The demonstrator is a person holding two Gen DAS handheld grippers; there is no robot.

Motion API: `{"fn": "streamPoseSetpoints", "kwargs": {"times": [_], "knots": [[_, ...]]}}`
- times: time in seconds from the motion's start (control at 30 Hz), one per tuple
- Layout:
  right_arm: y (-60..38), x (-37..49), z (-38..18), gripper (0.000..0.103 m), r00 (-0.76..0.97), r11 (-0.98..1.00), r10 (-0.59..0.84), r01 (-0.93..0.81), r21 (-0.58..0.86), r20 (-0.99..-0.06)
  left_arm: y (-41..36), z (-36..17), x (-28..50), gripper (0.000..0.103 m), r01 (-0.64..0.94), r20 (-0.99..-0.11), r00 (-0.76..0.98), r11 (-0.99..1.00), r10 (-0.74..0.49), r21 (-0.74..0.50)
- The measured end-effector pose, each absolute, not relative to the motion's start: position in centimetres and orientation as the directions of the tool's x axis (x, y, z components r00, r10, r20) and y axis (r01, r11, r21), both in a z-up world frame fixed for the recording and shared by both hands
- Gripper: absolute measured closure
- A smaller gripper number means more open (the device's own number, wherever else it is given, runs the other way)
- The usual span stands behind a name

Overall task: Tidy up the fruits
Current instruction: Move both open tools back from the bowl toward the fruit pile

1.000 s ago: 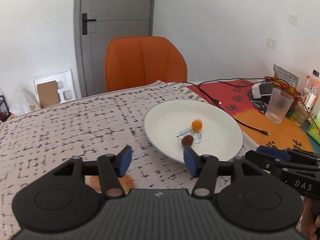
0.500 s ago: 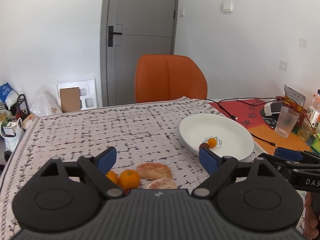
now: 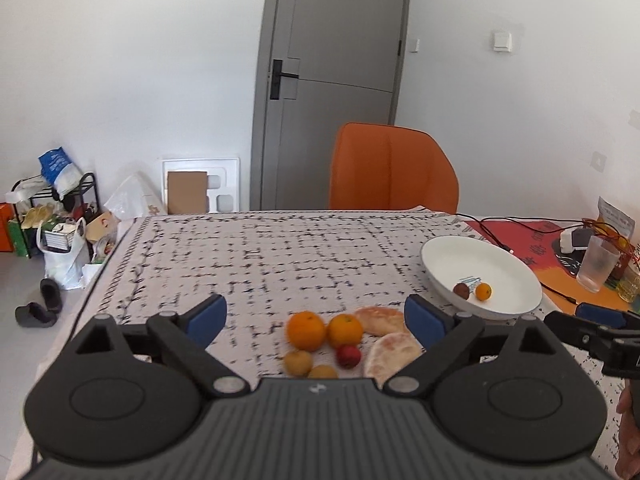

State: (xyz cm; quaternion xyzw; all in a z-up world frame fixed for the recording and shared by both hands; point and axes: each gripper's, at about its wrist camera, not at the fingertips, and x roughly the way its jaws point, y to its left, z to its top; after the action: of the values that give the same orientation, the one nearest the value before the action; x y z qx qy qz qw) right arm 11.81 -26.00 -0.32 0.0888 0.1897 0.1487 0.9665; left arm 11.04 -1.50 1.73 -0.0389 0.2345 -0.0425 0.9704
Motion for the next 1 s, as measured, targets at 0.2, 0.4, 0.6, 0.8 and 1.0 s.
{"fn": "streamPoseSetpoints", "kwargs": {"times": [0.2, 0.4, 0.6, 0.8, 1.0], "knots": [[-24.6, 11.6, -0.2, 0.000, 0.872, 0.935, 0.341, -0.277, 0.221, -0.351, 0.5, 1.3, 9.4, 0.008, 0.027, -0.453, 0.888, 0.993, -0.076, -0.114], [-23.5, 11.8, -0.4, 0.000, 0.855, 0.930, 0.356, -0.288, 0.227, -0.376, 2.5, 0.8, 8.5, 0.008, -0.001, -0.456, 0.888, 0.992, -0.056, -0.124], [-22.5, 12.2, -0.8, 0.000, 0.833, 0.926, 0.371, -0.300, 0.227, -0.411, 4.4, 0.1, 8.2, 0.008, -0.034, -0.460, 0.888, 0.990, -0.032, -0.134], [-21.6, 12.9, -1.6, 0.000, 0.809, 0.922, 0.384, -0.308, 0.236, -0.444, 5.4, -0.6, 8.1, 0.009, -0.065, -0.460, 0.888, 0.988, -0.008, -0.143], [-20.7, 13.4, -2.3, 0.000, 0.793, 0.918, 0.396, -0.330, 0.220, -0.463, 5.7, -1.6, 8.5, 0.011, -0.074, -0.472, 0.881, 0.986, -0.006, -0.149]]}}
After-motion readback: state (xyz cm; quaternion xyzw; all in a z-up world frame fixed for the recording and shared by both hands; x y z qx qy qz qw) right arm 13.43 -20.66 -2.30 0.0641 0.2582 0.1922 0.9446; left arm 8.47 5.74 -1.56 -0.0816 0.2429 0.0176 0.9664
